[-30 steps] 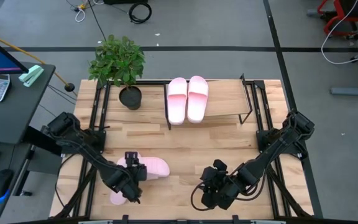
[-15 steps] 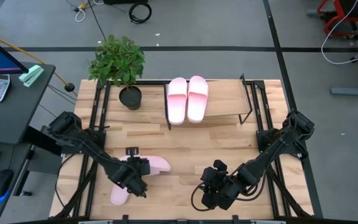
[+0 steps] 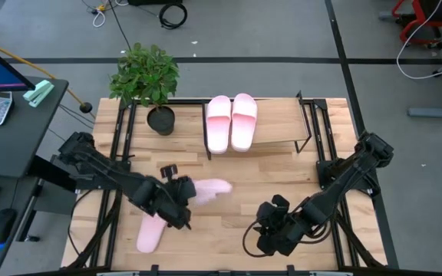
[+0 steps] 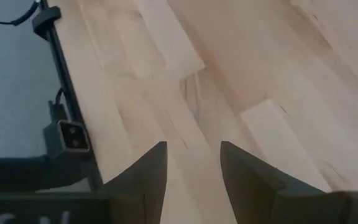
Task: Pick and place slides into the shelf
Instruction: Put the right pink slide on the shelf
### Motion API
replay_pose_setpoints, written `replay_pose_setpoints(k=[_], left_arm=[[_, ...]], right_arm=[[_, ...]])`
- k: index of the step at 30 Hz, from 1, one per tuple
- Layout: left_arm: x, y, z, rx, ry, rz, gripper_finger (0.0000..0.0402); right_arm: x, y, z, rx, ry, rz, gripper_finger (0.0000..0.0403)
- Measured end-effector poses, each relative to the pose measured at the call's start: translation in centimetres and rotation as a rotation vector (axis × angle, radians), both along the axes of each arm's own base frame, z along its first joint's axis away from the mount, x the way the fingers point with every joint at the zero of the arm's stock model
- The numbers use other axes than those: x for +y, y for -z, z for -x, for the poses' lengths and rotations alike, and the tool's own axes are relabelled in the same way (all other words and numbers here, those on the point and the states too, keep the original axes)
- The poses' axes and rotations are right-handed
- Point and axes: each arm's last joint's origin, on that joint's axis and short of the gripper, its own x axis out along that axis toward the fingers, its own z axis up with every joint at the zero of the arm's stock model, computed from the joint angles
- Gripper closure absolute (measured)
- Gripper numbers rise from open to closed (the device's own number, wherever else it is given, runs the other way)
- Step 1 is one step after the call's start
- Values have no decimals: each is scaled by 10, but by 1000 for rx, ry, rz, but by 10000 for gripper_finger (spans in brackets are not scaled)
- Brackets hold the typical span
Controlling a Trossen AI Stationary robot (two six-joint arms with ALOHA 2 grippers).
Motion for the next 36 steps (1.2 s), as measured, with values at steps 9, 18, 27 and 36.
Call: replay_pose_setpoints(k=[9,18,27,36], left_arm=[[32,-67,-13,-346,-181,117,311],[50,-100,-39,-725,-265,308,313],[87,-122,-66,-1021,-358,412,313],[126,-118,-108,-1293,-481,628,312]], right_arm=[[-18,-48,35,-93,-17,9,268],[-32,-87,70,-262,-8,39,273],[-24,-93,95,-281,-63,35,274],[-18,-92,105,-270,-75,3,274]])
